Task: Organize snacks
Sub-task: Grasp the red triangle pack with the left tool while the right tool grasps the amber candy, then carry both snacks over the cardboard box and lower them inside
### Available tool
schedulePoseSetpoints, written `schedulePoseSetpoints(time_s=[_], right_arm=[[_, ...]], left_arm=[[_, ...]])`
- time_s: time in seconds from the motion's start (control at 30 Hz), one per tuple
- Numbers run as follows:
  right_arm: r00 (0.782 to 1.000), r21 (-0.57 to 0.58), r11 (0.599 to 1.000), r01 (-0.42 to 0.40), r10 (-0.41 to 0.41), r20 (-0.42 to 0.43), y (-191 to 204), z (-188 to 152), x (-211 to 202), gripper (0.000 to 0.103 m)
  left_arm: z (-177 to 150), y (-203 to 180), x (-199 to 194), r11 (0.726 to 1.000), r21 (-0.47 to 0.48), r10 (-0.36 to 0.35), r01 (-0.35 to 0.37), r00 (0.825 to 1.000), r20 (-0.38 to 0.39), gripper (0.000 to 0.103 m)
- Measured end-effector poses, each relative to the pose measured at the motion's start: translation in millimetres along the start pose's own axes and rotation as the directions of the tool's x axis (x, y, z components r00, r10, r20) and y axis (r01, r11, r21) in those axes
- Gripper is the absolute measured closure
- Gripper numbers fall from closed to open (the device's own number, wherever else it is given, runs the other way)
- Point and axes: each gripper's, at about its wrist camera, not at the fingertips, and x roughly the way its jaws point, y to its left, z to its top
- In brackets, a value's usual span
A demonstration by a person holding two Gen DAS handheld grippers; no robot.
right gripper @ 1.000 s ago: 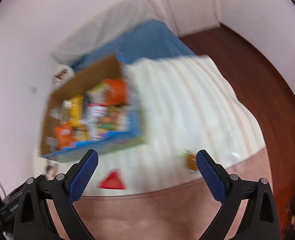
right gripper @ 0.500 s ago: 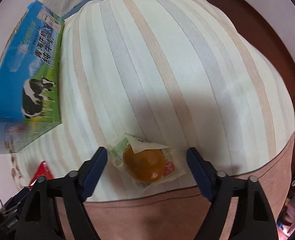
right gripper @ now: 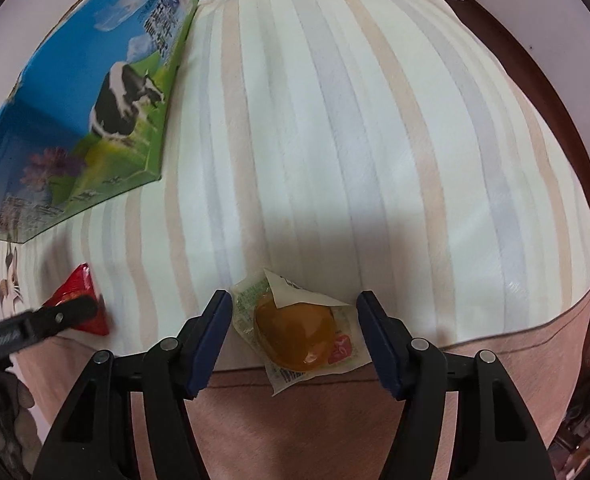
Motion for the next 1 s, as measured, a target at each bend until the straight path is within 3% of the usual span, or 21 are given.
schedulePoseSetpoints(time_s=[0.03, 0.1, 0.43, 0.63, 0.83, 1.0], right_arm=[[1.000, 0.005, 1.000, -0.014, 0.014, -0.008, 0.8, -2.3, 0.3, 0.037], [0.999, 0.006, 1.000, -0.028, 0.028, -0.025, 1.4, -5.3, 2.2, 0.047], [0.989, -0.071, 0.993, -0.097, 0.088, -0.121, 44.9, -56.6, 11.8, 0.047], [0.977, -0.130, 0.985, -0.110, 0.083, -0.198, 74.3, -94.0, 22.2, 0.047], [0.975, -0.135, 0.988, -0.076, 0.045, -0.217, 96.2, -119.4, 31.5, 0.041], [0.974, -0.152, 0.987, -0.043, 0.008, -0.228, 111.0, -122.8, 40.4, 0.040]], left_arm=[[-0.2, 2.0, -0.2, 1.000, -0.002, -0.004, 0.004, 1.000, -0.001, 0.049], [-5.1, 8.3, -2.9, 1.000, -0.004, -0.011, 0.011, 1.000, -0.001, 0.049], [-71.7, 57.4, 1.9, 0.996, 0.029, 0.085, -0.084, 0.994, -0.070, 0.050], [-101.0, 83.2, 14.6, 0.999, -0.007, 0.047, -0.048, 0.990, -0.137, 0.048], [-93.7, 84.3, 26.9, 0.999, -0.027, 0.025, -0.029, 0.991, -0.135, 0.048], [-68.5, 77.8, 29.2, 0.999, -0.013, 0.029, -0.031, 0.992, -0.126, 0.049]])
